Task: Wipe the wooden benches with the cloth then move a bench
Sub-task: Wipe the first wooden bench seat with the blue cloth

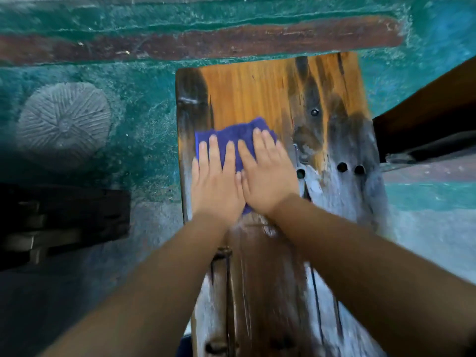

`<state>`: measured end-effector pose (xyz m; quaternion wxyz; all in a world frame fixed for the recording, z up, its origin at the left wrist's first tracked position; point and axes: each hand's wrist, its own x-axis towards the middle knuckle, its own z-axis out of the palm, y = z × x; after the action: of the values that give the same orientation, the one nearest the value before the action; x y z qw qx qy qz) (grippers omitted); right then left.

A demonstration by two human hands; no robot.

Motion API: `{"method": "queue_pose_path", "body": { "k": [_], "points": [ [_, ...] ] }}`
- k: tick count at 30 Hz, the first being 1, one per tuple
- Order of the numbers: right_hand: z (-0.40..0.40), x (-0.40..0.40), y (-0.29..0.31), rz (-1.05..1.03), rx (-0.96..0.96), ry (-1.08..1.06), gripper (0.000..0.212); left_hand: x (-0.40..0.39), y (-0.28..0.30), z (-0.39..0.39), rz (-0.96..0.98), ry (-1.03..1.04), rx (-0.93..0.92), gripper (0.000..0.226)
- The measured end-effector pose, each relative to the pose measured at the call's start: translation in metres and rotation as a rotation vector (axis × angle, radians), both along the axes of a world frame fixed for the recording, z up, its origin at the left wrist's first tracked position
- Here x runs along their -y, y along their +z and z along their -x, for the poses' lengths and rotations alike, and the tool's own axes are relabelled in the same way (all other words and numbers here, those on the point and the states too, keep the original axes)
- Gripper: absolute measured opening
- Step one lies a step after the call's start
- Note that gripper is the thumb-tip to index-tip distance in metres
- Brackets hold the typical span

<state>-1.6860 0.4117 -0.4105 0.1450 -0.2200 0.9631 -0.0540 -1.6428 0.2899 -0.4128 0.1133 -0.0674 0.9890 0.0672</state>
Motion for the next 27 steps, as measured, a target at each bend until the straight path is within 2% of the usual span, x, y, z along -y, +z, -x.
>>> {"method": "queue_pose_path", "body": {
  "k": [3, 6, 10, 14, 19, 27],
  "points": [
    [-0.104, -0.037, 0.004, 0.010, 0.076, -0.046, 0.066, -0.037, 0.004, -0.098, 0.007, -0.013, 0.046, 0.064],
    [-0.194, -0.090, 0.010, -0.010, 0.127, -0.162, 0.061, -0.085, 0.010, -0.174, -0.038, -0.150, 0.144, 0.065],
    [-0.229, -0.131, 0.014, -0.053, 0.180, -0.284, 0.057, -0.125, 0.011, -0.203, -0.107, -0.147, 0.202, 0.066],
    [-0.184, -0.135, 0.004, -0.027, 0.140, -0.178, 0.067, -0.127, 0.002, -0.168, -0.128, -0.108, 0.143, 0.065],
    [-0.089, -0.121, 0.006, -0.051, 0.099, -0.255, 0.066, -0.119, -0.003, -0.069, -0.095, -0.112, 0.072, 0.063],
    [0.034, -0.103, -0.001, -0.036, 0.062, -0.265, 0.068, -0.095, -0.015, 0.058, -0.054, -0.158, -0.010, 0.063]
  ]
}}
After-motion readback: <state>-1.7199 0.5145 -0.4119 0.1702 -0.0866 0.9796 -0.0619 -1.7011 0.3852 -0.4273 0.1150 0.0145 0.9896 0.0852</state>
